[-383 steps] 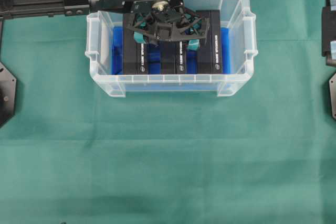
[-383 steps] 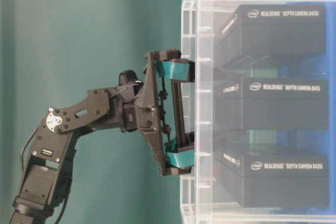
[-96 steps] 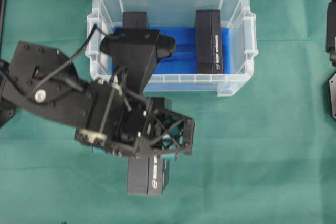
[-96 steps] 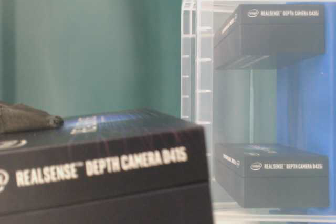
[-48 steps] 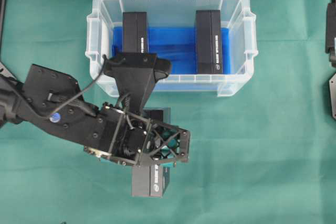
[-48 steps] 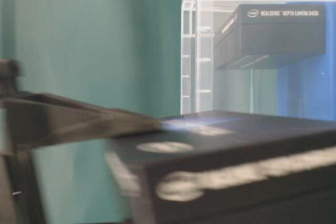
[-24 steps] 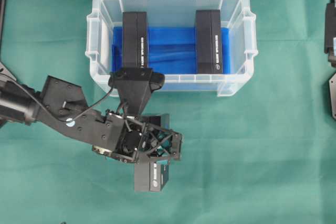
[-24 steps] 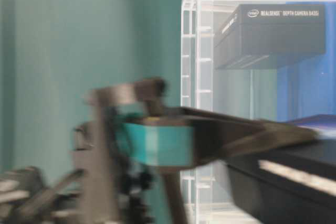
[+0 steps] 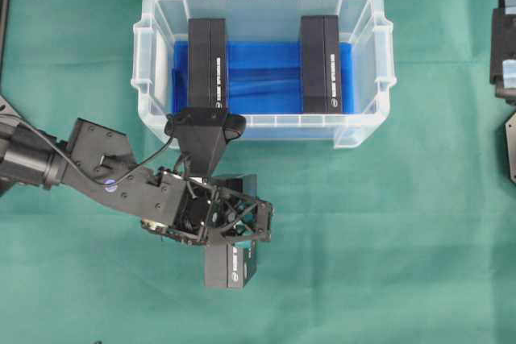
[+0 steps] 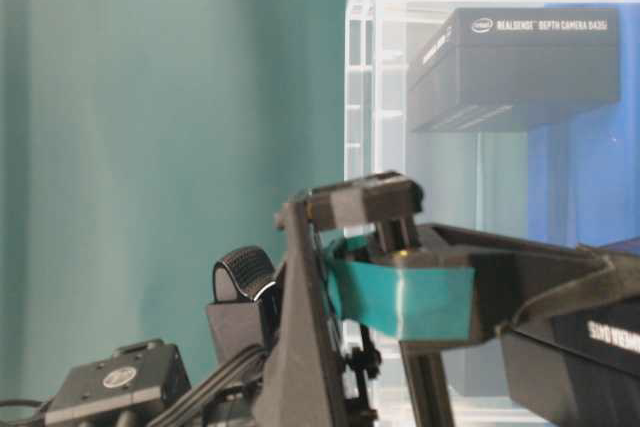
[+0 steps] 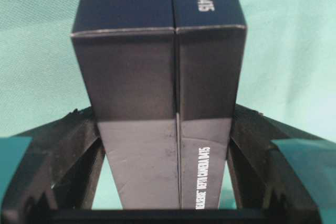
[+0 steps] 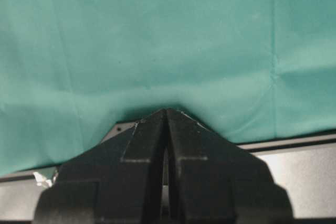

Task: Take the box out of the case with the left arm.
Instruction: 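Carry the box toward the front and lower it onto the table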

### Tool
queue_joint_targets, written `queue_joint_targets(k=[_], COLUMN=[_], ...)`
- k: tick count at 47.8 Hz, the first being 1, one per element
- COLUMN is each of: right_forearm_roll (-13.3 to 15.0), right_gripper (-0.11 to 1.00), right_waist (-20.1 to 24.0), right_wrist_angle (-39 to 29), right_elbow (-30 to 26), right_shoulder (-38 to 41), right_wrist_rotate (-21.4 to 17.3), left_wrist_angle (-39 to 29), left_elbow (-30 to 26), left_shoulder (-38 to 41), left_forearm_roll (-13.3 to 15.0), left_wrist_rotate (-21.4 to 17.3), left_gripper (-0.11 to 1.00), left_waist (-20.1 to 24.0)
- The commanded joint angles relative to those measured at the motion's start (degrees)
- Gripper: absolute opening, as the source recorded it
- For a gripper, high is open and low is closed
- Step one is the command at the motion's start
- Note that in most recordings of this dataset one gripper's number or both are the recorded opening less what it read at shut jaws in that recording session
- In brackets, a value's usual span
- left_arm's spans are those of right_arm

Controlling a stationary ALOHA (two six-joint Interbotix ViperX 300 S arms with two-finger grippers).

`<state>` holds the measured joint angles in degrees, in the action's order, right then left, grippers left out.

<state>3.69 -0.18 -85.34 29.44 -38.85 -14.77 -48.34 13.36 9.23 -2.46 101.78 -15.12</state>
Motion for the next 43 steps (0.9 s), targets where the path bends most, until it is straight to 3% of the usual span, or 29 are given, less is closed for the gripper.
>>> queue_joint_targets(k=[1,17,19,23,26,43], right_forearm_roll=[0.1,0.2,0.2,0.7,1.0,1.0], right_gripper=[-0.01,-0.01,-0.01,-0.01,-0.01,-0.01], right_waist=[-0.1,-0.1,-0.1,-0.1,-0.1,-0.1], right_wrist_angle=[0.3,0.3,0.3,0.3,0.3,0.4], right_elbow=[-0.6,-0.6,-0.6,-0.6,-0.6,-0.6], right_shoulder=[0.1,0.2,0.2,0.2,0.3,0.4], right_wrist_rotate=[-0.1,0.0,0.0,0.0,0.0,0.0], left_wrist_angle=[0.4,2.8,3.3,3.6,3.7,3.6], left_elbow=[-0.8,-0.9,-0.8,-0.8,-0.8,-1.1], left_shoulder=[-1.5,-1.5,-1.5,-1.5,-1.6,-1.8], left_forearm_roll=[0.0,0.0,0.0,0.0,0.1,0.1], left_wrist_rotate=[-0.1,-0.2,-0.2,-0.2,-0.2,-0.3], left_gripper=[0.61,0.60,0.66,0.88,0.97,0.94], left_waist=[0.4,0.4,0.4,0.4,0.3,0.4])
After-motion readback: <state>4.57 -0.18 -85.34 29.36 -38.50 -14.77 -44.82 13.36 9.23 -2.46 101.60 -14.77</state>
